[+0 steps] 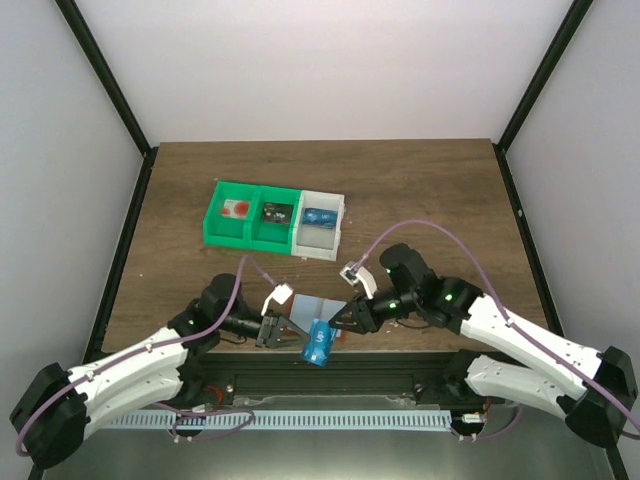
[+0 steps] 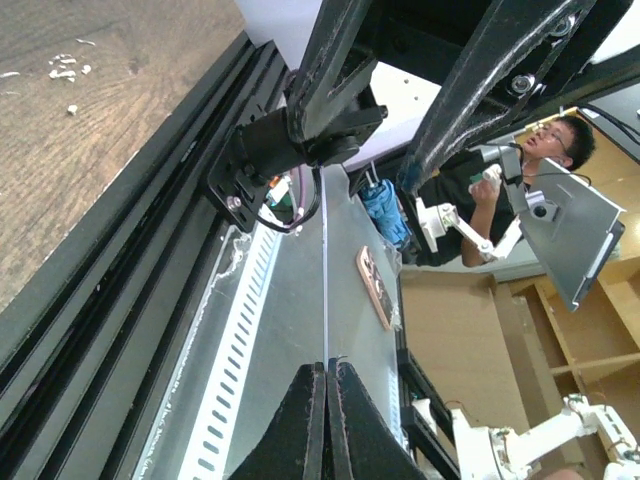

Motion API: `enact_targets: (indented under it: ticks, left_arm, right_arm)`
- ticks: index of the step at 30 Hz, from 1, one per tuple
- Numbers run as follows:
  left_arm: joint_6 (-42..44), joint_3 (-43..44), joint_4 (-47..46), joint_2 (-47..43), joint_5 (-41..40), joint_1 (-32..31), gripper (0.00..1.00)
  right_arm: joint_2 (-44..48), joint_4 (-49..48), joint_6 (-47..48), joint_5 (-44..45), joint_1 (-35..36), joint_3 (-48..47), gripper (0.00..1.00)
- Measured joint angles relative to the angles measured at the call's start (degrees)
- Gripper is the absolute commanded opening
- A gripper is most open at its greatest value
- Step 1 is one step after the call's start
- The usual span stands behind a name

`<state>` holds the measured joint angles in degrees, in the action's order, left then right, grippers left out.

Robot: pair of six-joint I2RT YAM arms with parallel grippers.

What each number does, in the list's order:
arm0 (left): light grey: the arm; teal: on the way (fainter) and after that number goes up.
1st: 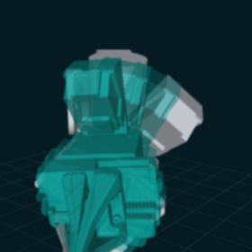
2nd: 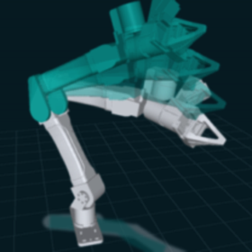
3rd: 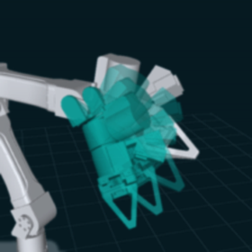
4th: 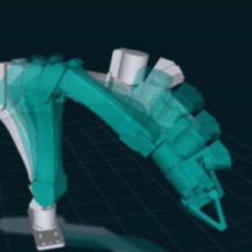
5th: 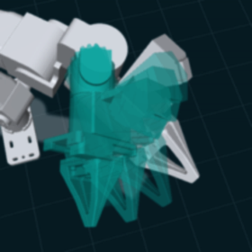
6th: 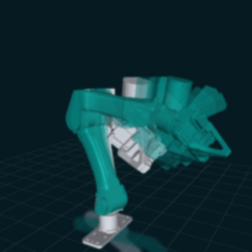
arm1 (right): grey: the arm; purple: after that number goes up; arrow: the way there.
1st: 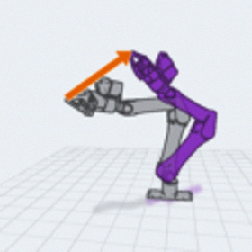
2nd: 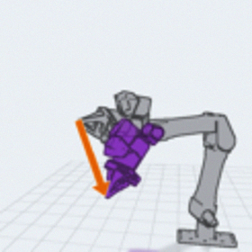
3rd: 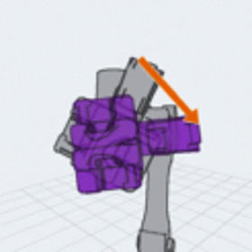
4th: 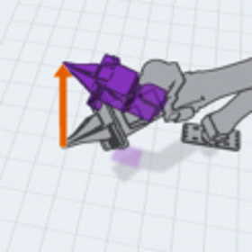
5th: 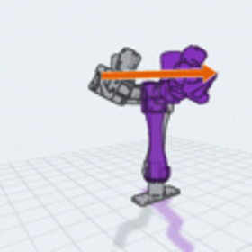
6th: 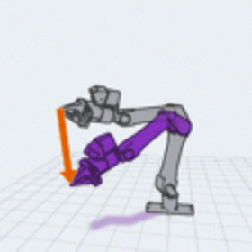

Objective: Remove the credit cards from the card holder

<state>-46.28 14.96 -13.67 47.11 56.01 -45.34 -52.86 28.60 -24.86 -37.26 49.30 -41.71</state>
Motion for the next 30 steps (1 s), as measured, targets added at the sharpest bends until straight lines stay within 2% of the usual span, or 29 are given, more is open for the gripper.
enact_targets:
  ticks: [8,17,27,30]
  left_arm:
    - [-0.04,-0.94,-1.38,0.76,1.95,0.00,0.00]
    - [-0.02,-1.60,-2.12,0.44,2.05,0.00,0.00]
    - [-0.11,-1.68,-2.82,-0.24,1.79,0.00,0.00]
    - [-0.20,-1.97,-2.89,-0.24,1.53,-0.02,0.01]
  right_arm:
    - [-4.35,-3.76,0.66,-7.04,0.00,0.00,0.29]
    - [-7.17,-6.05,0.87,-9.05,-0.07,0.26,0.31]
    - [-8.09,-6.43,2.14,-9.66,-0.07,0.83,0.04]
    - [-7.52,-7.39,2.12,-10.56,-0.07,1.66,0.01]
